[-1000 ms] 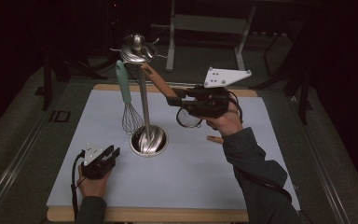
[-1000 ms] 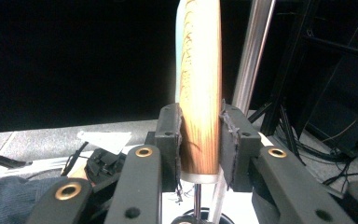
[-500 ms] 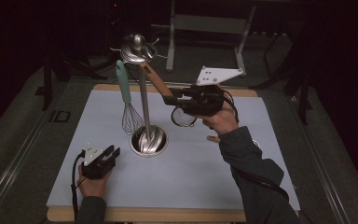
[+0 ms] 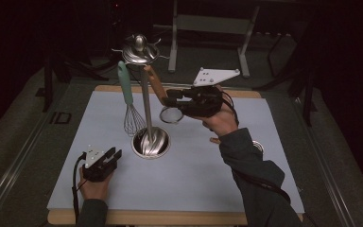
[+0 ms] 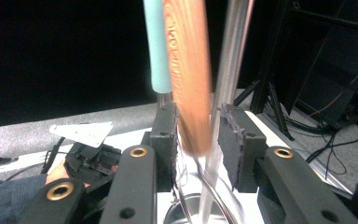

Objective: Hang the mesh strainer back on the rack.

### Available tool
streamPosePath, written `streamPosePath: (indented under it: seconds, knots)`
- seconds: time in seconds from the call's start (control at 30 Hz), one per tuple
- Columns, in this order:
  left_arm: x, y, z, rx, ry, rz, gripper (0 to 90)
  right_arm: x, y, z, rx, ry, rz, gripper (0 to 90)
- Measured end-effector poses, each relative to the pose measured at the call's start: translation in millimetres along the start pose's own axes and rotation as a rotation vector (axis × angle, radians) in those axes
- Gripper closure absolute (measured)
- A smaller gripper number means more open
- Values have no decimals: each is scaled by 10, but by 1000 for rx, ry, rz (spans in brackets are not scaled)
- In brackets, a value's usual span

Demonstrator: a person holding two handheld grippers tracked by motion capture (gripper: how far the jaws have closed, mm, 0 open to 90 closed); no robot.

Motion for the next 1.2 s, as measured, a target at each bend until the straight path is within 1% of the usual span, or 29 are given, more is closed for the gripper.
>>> streamPosePath:
  seconds: [0.23, 0.5, 0.57, 0.6, 0.67, 0.73, 0.8, 0.97, 1.07, 1.17, 1.2]
  knots:
    - [0, 2, -1, -1, -1, -1, 689, 24, 11, 33, 5, -4, -3, 678]
    - [-1, 1, 5, -2, -1, 1, 689, 43, 24, 62, 17, -30, 9, 687]
    - [-1, -1, 9, 0, 2, 2, 689, 53, 29, 64, 26, -43, 13, 690]
    - [-1, -4, 8, 0, 2, 2, 689, 67, 33, 65, 33, -59, 20, 690]
    - [-1, -3, 4, -1, 3, 4, 689, 74, 34, 64, 36, -68, 22, 690]
    - [-1, -3, -1, -2, 4, 6, 689, 109, 51, 60, 62, -108, 40, 690]
    - [-3, -2, 1, -3, 4, 4, 689, 137, 65, 60, 74, -130, 51, 690]
    - [-14, 5, 0, 2, 10, 6, 690, 228, 95, 73, 101, -174, 56, 689]
    - [-28, 20, 18, 7, 25, 7, 694, 282, 120, 94, 116, -197, 61, 688]
    - [-51, 30, 58, 22, 49, 12, 705, 341, 144, 124, 125, -215, 47, 685]
    - [-51, 30, 58, 22, 49, 12, 711, 363, 157, 133, 130, -222, 49, 682]
Point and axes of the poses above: each handheld gripper's, and its own axes: z roughly backward along the jaws, x roughly out of its underside, y roughly to its right, the point moved 2 cm from there along -z, roughly forward along the jaws
